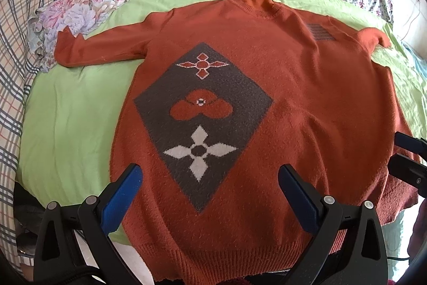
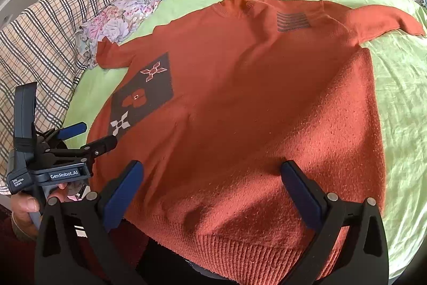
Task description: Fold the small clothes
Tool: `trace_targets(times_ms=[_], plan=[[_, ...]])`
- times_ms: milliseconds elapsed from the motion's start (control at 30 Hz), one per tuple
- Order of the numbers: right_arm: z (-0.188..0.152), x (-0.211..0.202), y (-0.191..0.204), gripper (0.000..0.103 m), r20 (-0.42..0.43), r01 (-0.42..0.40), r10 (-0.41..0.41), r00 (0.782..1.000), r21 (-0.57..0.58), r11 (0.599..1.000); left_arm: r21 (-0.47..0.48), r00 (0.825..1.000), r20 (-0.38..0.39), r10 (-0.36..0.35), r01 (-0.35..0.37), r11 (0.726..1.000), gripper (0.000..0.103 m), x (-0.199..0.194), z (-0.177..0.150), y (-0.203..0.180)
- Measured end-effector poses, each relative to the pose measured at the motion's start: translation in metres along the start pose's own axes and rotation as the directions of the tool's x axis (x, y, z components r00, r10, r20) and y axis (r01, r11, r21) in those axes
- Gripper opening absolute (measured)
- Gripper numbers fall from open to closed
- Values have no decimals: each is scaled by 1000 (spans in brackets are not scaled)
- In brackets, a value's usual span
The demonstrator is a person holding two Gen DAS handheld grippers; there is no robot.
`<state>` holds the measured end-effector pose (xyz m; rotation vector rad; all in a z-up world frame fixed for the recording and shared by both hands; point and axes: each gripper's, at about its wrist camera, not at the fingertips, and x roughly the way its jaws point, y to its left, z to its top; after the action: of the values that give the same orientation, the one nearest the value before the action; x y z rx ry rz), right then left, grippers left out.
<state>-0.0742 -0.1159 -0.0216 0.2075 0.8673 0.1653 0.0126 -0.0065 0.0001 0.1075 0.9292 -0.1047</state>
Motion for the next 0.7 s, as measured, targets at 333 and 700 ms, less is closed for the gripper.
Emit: trace_targets(times_ms=[333,700], plan=[[15,-5,-20,103,45,11,-13,999,42,999,29,999,38,15,-16,999,102,6,19,-6],[43,-24,-88,103,108,37,-56,993,177,984,13,1000,-13,-15,15,1000,102,31,46,-6]])
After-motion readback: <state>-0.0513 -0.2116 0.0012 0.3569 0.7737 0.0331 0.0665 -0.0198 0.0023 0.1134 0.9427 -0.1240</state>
